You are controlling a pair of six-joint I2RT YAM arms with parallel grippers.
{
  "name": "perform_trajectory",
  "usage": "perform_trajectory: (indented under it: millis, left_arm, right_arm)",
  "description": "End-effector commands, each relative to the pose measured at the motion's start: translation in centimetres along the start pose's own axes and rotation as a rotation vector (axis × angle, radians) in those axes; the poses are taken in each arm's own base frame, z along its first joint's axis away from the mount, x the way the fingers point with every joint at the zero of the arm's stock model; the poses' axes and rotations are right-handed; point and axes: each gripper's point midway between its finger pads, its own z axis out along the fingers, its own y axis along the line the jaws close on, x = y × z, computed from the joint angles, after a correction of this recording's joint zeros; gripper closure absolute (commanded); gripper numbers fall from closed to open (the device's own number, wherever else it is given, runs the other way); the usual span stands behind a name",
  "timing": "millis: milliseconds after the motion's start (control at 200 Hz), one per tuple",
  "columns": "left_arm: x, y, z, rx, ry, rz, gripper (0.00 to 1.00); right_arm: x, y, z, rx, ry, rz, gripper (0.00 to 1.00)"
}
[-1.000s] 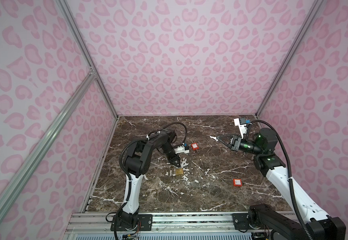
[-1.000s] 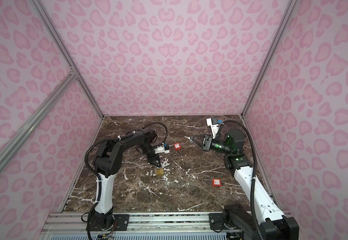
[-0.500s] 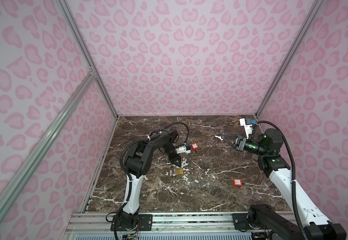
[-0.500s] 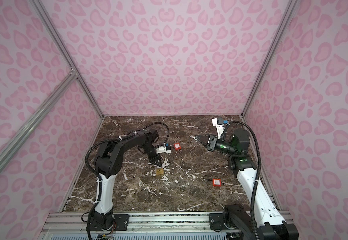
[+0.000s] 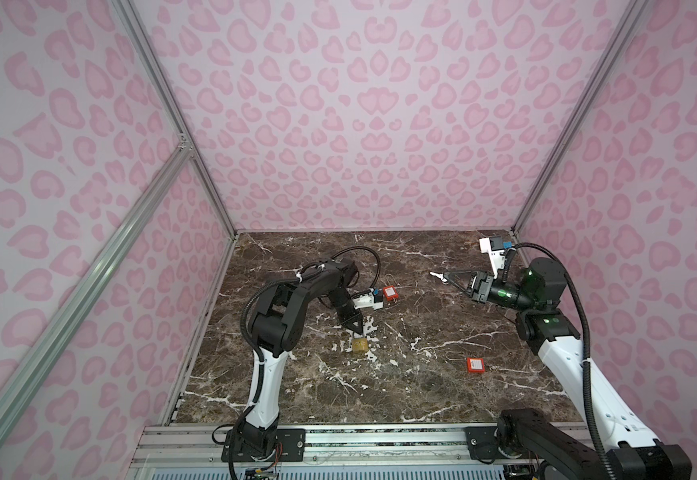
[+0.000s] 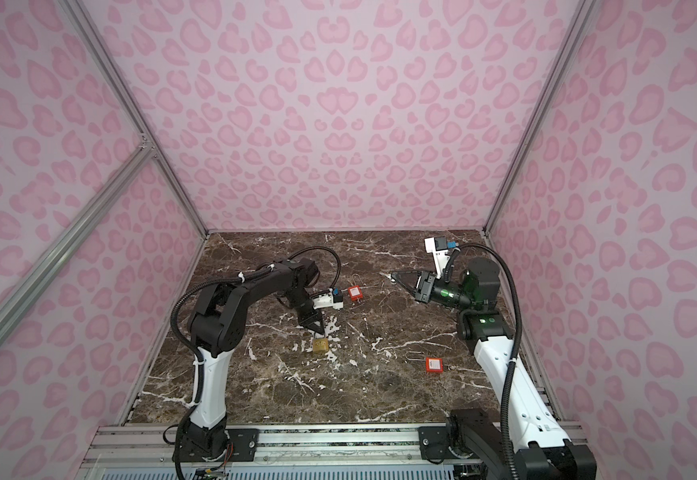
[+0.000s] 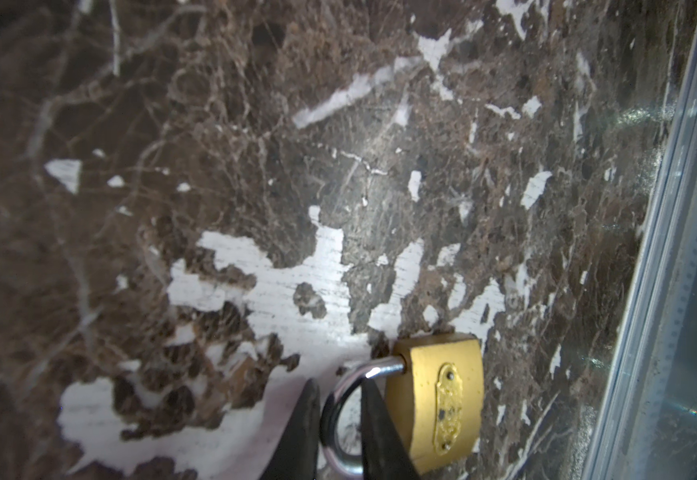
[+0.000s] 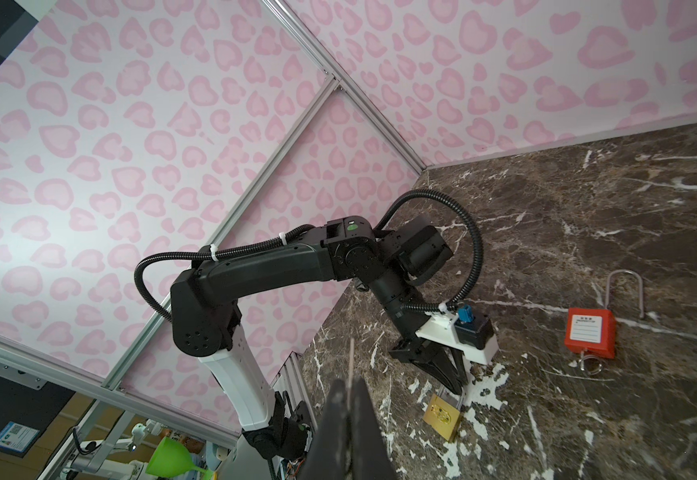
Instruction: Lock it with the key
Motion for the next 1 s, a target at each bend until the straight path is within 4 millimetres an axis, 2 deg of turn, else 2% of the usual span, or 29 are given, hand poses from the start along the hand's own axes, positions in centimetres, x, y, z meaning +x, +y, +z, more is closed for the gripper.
perform_trajectory:
  millis: [0, 375, 570, 730, 880, 990]
  left_arm:
    - [0.7, 0.0, 0.0, -0.02, 0.041, 0.024, 0.79]
    - [0.6, -0.5, -0.1, -0.039, 0.037, 0.098, 0.77]
    - [0.6, -0.6, -0.2, -0.049, 0.031, 0.108, 0.72]
    - [-0.5, -0.2, -1.6, -0.128, -0.029, 0.162, 0.67]
    - [-1.5, 0.1, -3.0, -0.189, -0.055, 0.128, 0.66]
    - [-1.1, 0.5, -3.5, -0.278, -0.075, 0.118, 0.65]
  right_arm:
    - [0.0, 0.2, 0.1, -0.017, -0.001, -0.011, 1.0]
    - [0.3, -0.4, 0.2, -0.014, 0.013, -0.006, 1.0]
    - [0.4, -0.6, 0.2, -0.007, 0.018, -0.01, 1.0]
    - [1.1, -1.5, -0.1, 0.011, 0.036, -0.015, 1.0]
    - [1.4, -2.0, -0.3, 0.024, 0.029, -0.007, 1.0]
    - [1.6, -2.4, -0.3, 0.031, 0.021, -0.004, 1.0]
